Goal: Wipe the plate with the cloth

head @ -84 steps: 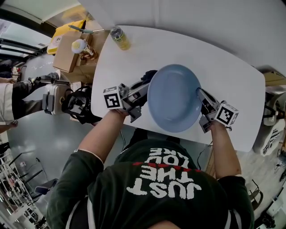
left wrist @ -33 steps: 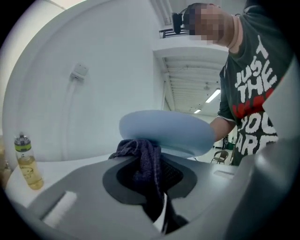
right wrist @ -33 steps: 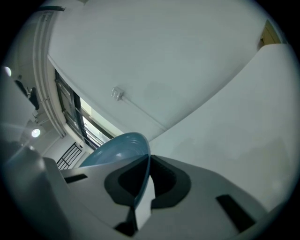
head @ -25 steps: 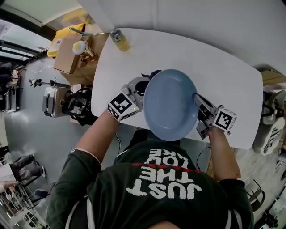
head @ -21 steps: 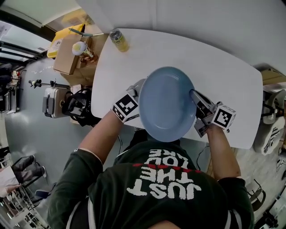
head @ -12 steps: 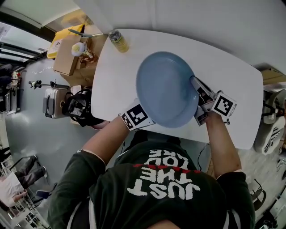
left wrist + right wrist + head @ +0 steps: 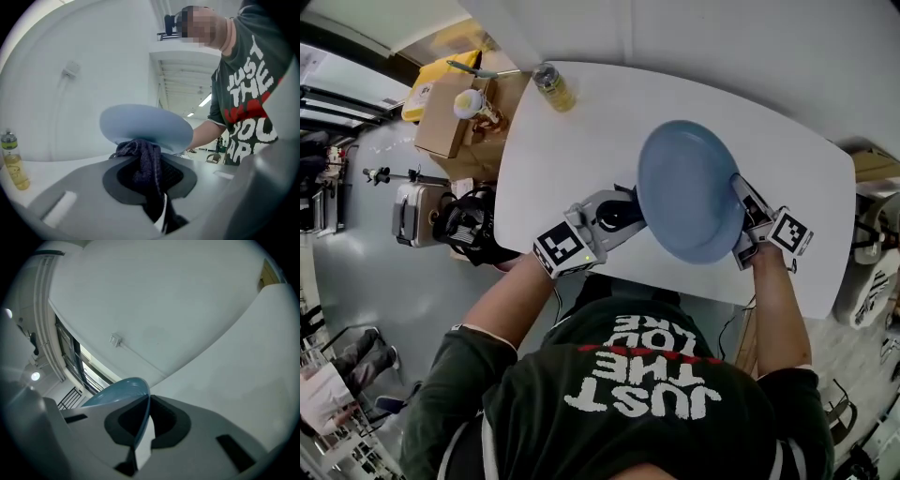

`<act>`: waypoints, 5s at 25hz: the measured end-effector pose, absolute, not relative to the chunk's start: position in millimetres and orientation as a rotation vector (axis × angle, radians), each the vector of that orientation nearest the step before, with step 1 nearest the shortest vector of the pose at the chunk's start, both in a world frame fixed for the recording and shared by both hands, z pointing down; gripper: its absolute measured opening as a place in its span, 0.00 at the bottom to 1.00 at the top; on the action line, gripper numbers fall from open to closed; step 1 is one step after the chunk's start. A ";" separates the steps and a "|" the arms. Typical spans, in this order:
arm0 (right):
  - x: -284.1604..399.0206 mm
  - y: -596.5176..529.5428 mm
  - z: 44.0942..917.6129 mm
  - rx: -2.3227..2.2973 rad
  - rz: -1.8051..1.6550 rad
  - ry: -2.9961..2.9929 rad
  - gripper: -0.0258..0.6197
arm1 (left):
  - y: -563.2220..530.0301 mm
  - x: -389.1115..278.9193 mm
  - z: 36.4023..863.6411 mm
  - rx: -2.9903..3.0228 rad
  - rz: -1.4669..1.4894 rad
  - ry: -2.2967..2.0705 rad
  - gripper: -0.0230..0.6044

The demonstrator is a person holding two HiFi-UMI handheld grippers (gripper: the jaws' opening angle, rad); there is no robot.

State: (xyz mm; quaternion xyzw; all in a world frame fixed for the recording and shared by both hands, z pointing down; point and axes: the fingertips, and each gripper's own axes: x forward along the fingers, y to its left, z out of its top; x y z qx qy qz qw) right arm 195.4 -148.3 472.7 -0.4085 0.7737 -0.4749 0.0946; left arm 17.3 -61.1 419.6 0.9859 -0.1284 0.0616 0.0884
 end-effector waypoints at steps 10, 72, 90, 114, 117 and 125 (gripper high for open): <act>156.5 -107.7 459.3 -0.982 -1.432 2.437 0.06 | -113.5 -11.8 408.7 2.877 0.107 -0.563 0.14; 190.1 -164.0 594.3 -1.622 -1.273 2.577 0.06 | -102.1 -106.8 465.0 2.579 0.213 -0.832 0.14; 204.0 -138.8 596.2 -1.818 -1.304 2.672 0.37 | -80.7 -98.1 458.3 2.601 0.222 -0.826 0.14; 266.6 -59.4 453.1 -1.694 -0.976 2.682 0.04 | -85.8 -96.5 406.4 2.620 0.117 -0.931 0.14; 264.4 -61.9 448.4 -1.683 -0.962 2.691 0.04 | -83.7 -95.6 405.7 2.618 0.120 -0.925 0.14; 258.0 -63.0 447.7 -1.679 -0.930 2.753 0.04 | -78.2 -99.1 404.7 2.612 0.121 -0.931 0.14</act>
